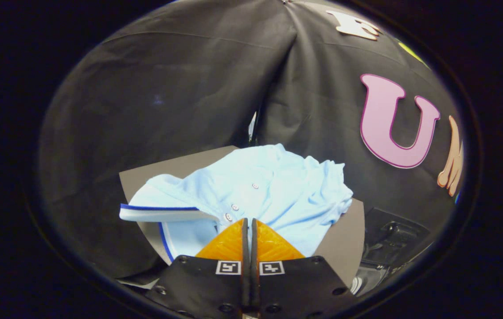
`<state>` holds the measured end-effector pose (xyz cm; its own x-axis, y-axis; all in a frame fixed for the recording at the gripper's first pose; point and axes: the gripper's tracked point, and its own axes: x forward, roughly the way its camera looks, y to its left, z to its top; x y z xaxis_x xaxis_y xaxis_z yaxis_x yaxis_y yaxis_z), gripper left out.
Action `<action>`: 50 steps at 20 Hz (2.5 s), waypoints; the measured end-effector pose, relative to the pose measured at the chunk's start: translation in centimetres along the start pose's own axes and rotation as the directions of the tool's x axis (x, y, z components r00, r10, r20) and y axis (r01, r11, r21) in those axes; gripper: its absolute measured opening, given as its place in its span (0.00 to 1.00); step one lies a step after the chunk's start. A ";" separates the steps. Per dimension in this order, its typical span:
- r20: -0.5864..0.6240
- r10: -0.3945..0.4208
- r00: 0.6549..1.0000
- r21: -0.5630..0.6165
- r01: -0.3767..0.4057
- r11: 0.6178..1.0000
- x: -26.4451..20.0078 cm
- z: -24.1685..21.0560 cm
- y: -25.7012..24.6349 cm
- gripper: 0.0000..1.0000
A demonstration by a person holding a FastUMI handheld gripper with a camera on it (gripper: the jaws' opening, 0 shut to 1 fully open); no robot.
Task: Put the clothes into the washing machine and then close the washing machine lid.
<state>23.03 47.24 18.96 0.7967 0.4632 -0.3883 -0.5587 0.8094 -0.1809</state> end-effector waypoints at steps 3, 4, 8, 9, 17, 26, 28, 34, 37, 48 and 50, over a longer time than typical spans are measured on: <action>0.005 -0.005 1.000 0.030 0.005 1.000 -0.3 -0.1 -0.5 0.01; 0.009 -0.018 1.000 0.029 0.018 0.999 -0.4 -0.1 -0.9 0.01; 0.007 -0.078 0.997 0.026 0.078 0.997 -1.5 -0.9 -4.3 0.01; 0.004 -0.096 0.995 0.033 0.096 0.995 -1.8 -1.3 -5.3 0.01; -0.014 -0.256 0.966 0.042 0.257 0.966 -3.5 -3.9 -13.9 0.01; -0.074 -0.453 0.888 0.000 0.455 0.891 -5.2 -8.1 -22.7 0.01; -0.102 -0.486 0.868 -0.019 0.487 0.873 -5.6 -9.5 -24.3 0.01; -0.155 -0.556 0.817 -0.002 0.562 0.827 -6.2 -12.4 -28.3 0.01; -0.170 -0.588 0.791 -0.015 0.595 0.804 -6.0 -13.3 -30.0 0.01; -0.207 -0.683 0.700 -0.069 0.686 0.724 -6.4 -15.9 -33.7 0.01; -0.214 -0.701 0.680 -0.106 0.697 0.709 -6.6 -16.4 -34.1 0.01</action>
<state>33.04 10.61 12.87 0.8842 -0.3299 -0.3307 0.1352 0.8584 -0.4948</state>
